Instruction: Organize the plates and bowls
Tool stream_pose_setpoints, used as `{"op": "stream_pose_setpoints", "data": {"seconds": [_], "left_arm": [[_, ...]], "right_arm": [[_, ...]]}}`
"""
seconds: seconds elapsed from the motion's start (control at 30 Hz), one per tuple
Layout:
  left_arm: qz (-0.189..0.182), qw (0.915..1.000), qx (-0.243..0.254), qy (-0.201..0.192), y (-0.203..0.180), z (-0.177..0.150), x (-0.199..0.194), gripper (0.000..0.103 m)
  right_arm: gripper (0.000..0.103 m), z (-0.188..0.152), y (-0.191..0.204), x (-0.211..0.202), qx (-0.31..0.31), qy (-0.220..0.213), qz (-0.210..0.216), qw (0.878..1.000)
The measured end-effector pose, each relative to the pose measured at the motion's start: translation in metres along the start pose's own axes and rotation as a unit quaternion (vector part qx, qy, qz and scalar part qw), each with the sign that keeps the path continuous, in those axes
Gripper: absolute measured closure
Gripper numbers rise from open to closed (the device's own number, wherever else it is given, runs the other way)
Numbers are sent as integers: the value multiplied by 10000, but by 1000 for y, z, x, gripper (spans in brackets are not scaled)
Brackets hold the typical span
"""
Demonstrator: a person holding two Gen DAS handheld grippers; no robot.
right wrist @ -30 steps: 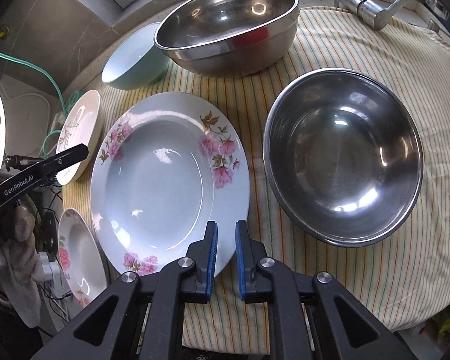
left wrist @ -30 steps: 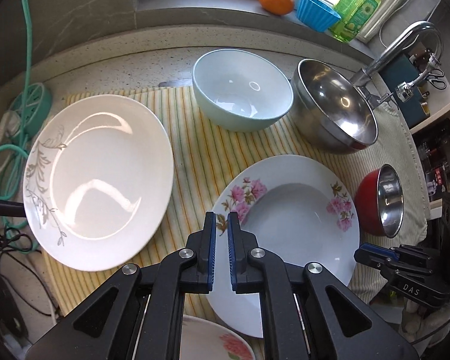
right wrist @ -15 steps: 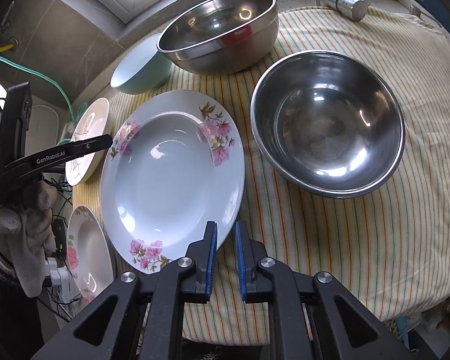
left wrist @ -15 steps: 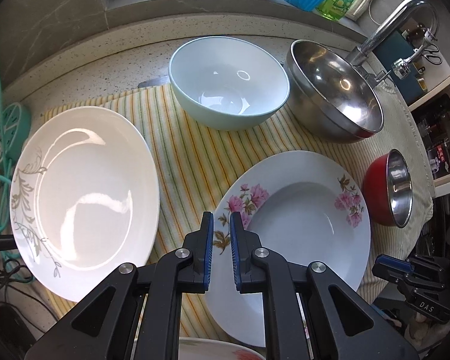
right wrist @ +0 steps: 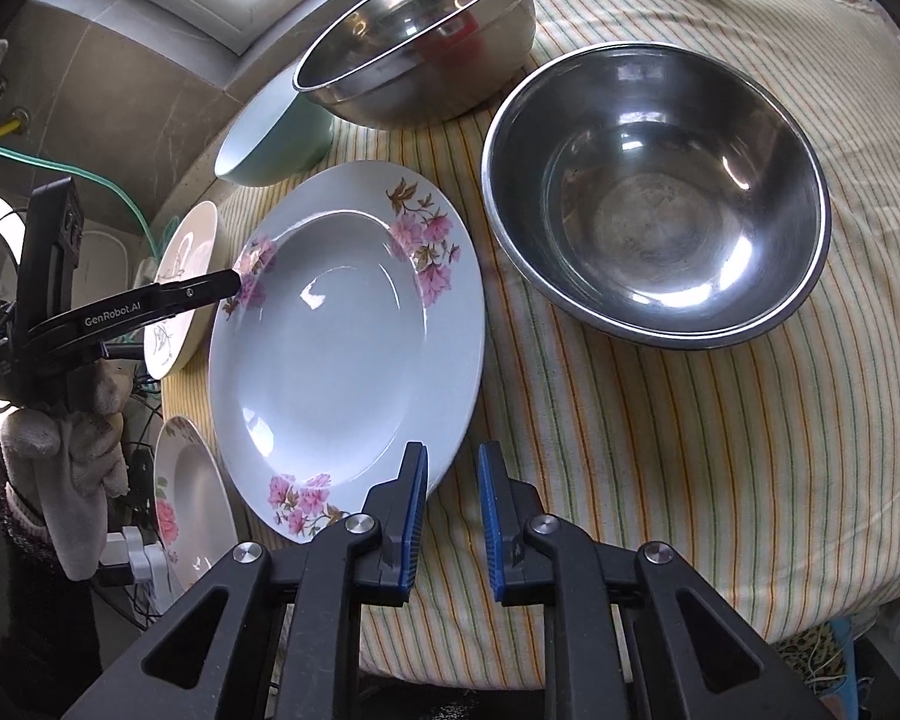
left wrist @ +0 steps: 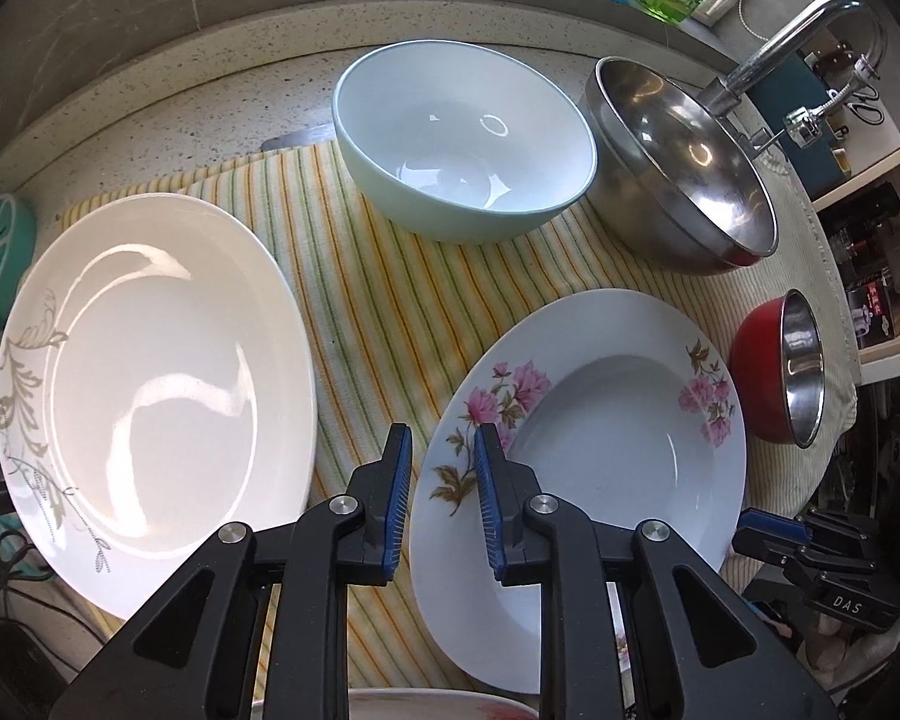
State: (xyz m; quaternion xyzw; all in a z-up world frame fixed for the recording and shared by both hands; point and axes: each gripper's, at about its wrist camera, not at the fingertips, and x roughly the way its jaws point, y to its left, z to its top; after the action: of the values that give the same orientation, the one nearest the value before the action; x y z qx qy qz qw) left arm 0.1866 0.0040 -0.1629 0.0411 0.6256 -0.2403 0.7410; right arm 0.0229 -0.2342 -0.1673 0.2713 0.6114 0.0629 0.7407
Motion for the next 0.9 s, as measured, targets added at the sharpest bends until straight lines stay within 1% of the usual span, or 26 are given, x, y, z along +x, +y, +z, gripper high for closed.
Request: {"op": "stream_pose_setpoints", "data": {"seconds": [0.17,0.27,0.37,0.6,0.67,0.9], "left_arm": [[-51,10000,-6,55,0,4,0,83],[64,10000,27,31,2,7,-2,81],[68,9999,107,88,3,9,-2,81],[-118,9996,112,210,1,9,1,81],[-161,9994,144,252,0,7,2,81],[-147,9992,251,280,-3,4,2,80]], "right_arm": [[87,0,-6,4,158,61,107,9998],[87,1,-7,6,193,95,147,9997],[87,0,-5,8,162,111,155,9997],[87,3,-5,10,171,129,229,9995],[84,5,-5,11,170,144,255,9994],[84,7,-5,14,182,183,306,9992]]}}
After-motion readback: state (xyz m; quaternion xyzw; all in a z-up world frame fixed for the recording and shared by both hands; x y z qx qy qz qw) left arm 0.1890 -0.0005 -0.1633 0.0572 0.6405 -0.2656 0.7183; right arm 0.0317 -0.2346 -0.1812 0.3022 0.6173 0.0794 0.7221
